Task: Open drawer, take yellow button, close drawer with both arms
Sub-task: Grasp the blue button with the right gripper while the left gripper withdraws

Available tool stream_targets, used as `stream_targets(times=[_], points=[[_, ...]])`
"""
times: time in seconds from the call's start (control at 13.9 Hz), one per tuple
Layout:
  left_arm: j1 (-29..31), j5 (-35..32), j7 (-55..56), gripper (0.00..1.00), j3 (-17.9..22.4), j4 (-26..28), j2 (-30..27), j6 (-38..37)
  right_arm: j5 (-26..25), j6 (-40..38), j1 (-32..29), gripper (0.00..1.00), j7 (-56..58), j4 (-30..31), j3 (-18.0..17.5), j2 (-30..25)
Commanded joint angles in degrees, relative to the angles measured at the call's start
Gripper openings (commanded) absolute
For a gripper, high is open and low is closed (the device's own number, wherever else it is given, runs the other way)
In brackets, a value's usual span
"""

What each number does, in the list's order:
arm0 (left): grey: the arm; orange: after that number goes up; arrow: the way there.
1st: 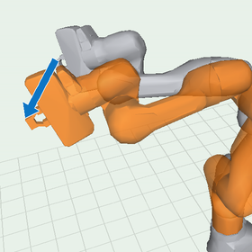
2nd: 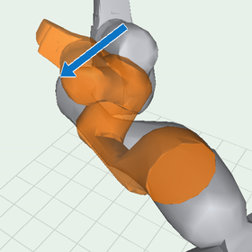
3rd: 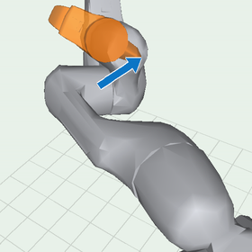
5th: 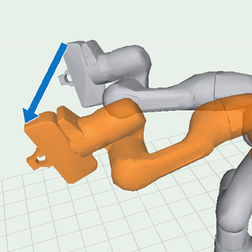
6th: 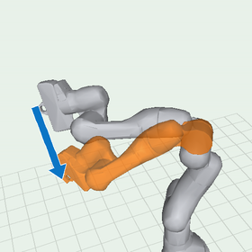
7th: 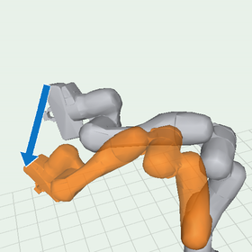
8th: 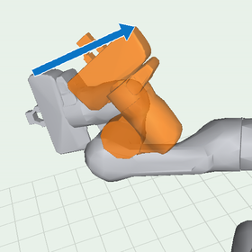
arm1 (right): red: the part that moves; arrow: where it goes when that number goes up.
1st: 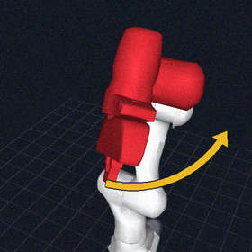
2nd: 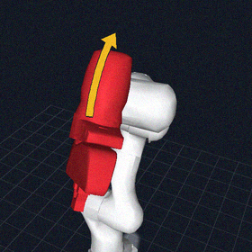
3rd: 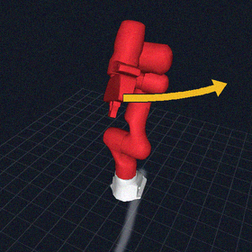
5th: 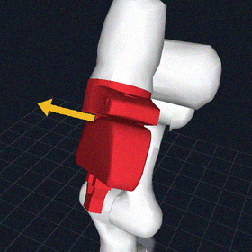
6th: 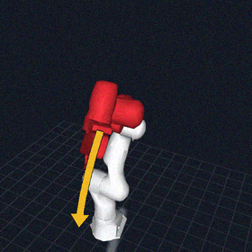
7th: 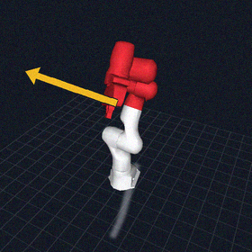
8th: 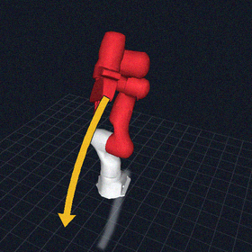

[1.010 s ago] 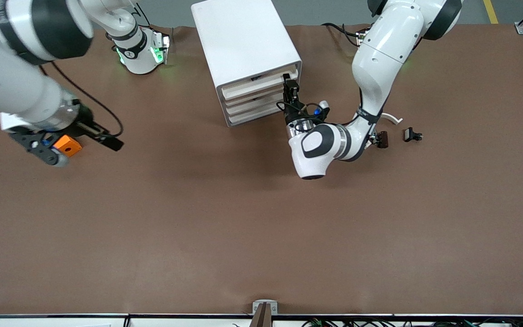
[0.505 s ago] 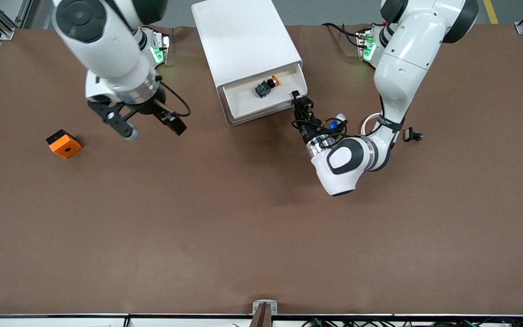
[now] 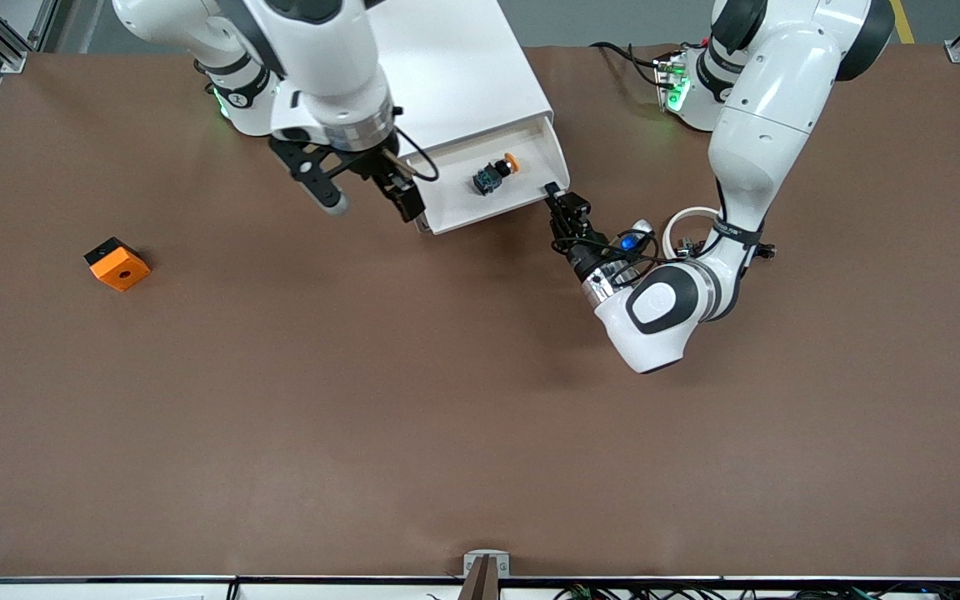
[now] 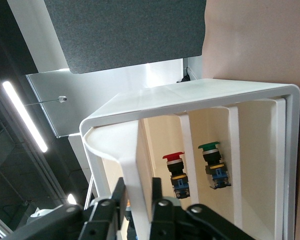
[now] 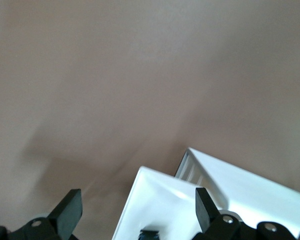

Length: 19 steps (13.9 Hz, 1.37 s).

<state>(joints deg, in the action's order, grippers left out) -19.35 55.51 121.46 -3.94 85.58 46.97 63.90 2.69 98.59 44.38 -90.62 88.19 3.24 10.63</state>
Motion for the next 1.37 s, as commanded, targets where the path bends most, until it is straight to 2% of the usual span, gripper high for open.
stream_targets(times=[0.0,0.07,0.36,0.65,0.94,1.08,1.3], points=[[0.0,0.0,-1.0,0.58,0.5,-1.0,1.2,0.2,-1.4,1.2,3.5,1.0,-7.3,-0.6,0.7,1.9],[0.0,0.0,-1.0,0.99,0.5,-1.0,1.1,0.3,-1.5,1.2,4.3,1.0,-8.6,-0.7,0.7,2.8],[0.9,-0.2,-2.8,1.0,0.4,-3.9,0.8,0.4,-1.2,1.3,6.4,1.0,-8.8,-0.7,0.6,5.5],[3.0,-2.9,-11.9,1.0,0.5,-9.5,0.3,0.4,-0.1,1.3,8.6,1.0,-8.4,-2.0,0.5,8.3],[5.2,-12.0,-32.8,1.0,0.8,-14.6,-0.6,0.9,0.1,6.3,11.3,1.0,-8.9,-2.9,0.6,11.5],[5.5,-15.0,-43.9,1.0,2.4,-14.7,-2.3,4.4,0.3,8.3,11.4,1.0,-8.0,-2.9,0.6,12.6],[5.5,-23.2,-59.3,1.0,2.6,-14.7,-3.3,9.6,0.6,9.0,12.5,1.0,-4.8,-2.9,0.5,13.5]])
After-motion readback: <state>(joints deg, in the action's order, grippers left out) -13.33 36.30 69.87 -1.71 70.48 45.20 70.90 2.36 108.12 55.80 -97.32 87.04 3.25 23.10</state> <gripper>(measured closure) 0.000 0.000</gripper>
